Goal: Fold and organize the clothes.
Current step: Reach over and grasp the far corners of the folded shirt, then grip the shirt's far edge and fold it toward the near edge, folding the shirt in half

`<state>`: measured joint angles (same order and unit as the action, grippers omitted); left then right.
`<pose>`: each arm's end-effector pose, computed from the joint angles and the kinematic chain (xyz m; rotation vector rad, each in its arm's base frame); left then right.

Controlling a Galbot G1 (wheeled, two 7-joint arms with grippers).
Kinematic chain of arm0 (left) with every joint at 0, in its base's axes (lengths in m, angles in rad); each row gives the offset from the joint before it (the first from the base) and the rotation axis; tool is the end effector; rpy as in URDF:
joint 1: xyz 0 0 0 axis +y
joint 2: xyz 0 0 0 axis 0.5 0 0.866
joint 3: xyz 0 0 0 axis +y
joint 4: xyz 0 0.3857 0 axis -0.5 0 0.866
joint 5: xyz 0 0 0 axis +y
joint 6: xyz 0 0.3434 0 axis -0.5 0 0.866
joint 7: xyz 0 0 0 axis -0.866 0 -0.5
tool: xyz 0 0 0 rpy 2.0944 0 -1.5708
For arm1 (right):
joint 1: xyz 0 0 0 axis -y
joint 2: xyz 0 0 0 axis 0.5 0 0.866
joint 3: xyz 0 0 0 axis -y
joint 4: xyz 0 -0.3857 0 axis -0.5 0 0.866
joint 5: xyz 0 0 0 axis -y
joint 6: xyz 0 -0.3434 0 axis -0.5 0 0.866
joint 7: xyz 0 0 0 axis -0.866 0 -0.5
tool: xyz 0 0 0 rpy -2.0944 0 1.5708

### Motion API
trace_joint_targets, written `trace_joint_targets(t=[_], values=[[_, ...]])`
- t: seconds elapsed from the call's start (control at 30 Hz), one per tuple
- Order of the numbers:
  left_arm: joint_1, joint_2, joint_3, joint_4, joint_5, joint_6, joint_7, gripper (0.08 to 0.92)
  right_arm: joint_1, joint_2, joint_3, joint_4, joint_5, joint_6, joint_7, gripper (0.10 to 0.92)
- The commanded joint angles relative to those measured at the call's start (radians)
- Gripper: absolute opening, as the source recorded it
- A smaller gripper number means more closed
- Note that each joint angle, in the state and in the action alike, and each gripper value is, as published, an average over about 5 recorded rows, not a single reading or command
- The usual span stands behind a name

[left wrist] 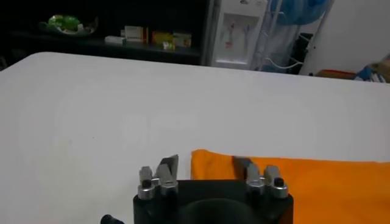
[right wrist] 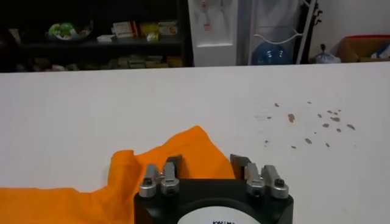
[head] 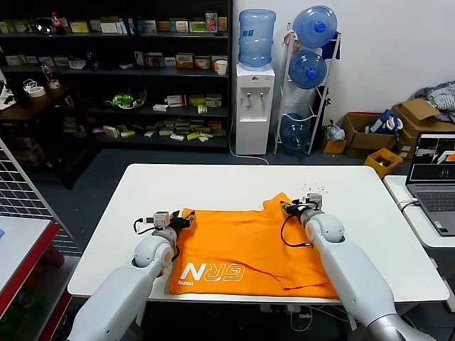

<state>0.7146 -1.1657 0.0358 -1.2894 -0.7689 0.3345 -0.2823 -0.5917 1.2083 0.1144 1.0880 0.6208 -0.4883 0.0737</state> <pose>0.4312 0.0287 -0.3918 -0.1451 -2.5831 0.1040 0.4937 -0.0802 -0.3735 0.1459 -2.4930 -0.0677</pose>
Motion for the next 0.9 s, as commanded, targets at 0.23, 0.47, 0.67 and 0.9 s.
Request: trace_joint_targets(t=[0.23, 0.47, 0.67, 0.9], values=[[0.000, -0.003, 0.004, 0.010, 0.000, 0.003, 0.004, 0.356, -0.001, -0.002, -0.007, 0.005, 0.004, 0.011, -0.015, 0.280], [0.015, -0.001, -0.004, -0.016, 0.007, -0.020, 0.002, 0.157, -0.033, -0.012, 0.004, 0.059, 0.014, 0.065, -0.018, 0.126], [0.040, 0.004, -0.023, -0.082, 0.037, -0.054, 0.003, 0.094, -0.092, -0.041, 0.038, 0.160, 0.029, 0.126, -0.011, 0.124], [0.096, 0.035, -0.028, -0.209, 0.065, -0.070, -0.023, 0.094, -0.222, -0.108, 0.077, 0.337, 0.078, 0.100, 0.016, 0.124]])
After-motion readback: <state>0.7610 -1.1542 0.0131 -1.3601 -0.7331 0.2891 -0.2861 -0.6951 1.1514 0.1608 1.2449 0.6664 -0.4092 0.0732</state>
